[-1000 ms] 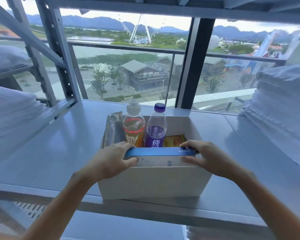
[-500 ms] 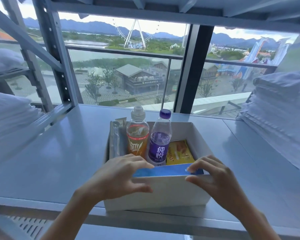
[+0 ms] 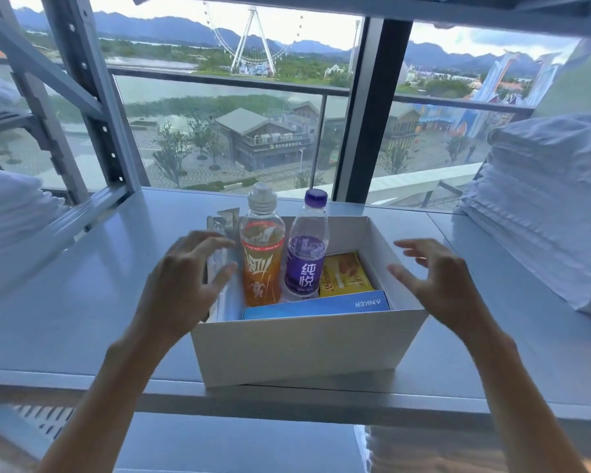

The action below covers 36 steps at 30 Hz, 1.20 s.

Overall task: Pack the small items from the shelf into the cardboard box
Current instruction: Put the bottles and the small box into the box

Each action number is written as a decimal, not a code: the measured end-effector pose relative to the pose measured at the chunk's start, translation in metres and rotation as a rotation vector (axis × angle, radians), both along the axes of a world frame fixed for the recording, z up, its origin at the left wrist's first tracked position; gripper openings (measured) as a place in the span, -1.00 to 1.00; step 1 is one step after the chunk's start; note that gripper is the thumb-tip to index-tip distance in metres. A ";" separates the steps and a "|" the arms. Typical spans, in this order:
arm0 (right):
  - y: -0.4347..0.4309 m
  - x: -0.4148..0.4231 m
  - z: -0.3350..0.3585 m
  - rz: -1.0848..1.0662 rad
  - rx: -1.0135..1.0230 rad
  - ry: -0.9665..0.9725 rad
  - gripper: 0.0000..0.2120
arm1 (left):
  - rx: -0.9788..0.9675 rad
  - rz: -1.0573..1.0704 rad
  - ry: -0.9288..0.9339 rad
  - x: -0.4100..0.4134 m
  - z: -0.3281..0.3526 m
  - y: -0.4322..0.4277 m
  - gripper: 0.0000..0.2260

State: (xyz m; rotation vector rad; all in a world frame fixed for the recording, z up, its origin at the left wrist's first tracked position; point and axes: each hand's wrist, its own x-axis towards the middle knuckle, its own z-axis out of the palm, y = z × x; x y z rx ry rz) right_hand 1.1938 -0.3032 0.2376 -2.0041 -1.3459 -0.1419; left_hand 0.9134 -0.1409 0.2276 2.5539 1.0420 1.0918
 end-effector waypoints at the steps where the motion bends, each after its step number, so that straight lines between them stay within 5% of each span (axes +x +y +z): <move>1: 0.008 0.009 0.003 -0.033 -0.092 0.034 -0.57 | -0.039 0.082 0.004 0.003 -0.001 0.004 -0.71; 4: 0.035 0.028 -0.001 -0.093 -0.358 0.043 -0.44 | -0.144 0.220 0.061 0.013 -0.004 0.011 -0.61; 8: 0.053 0.037 -0.019 -0.141 -0.549 0.077 -0.68 | -0.282 0.253 0.110 0.018 -0.011 0.018 -0.63; 11: 0.054 0.041 -0.025 -0.174 -0.541 0.033 -0.78 | -0.344 0.267 0.127 0.017 -0.014 0.020 -0.64; 24: 0.043 0.033 -0.018 -0.139 -0.429 0.112 -0.69 | -0.545 0.252 -0.085 0.006 -0.015 0.017 -0.64; 29: 0.041 0.029 -0.016 -0.153 -0.420 0.111 -0.66 | -0.560 0.324 0.099 0.011 -0.015 0.019 -0.60; 36: 0.030 0.017 -0.015 -0.215 -0.385 0.107 -0.67 | -0.493 0.439 0.293 0.017 -0.009 0.016 -0.81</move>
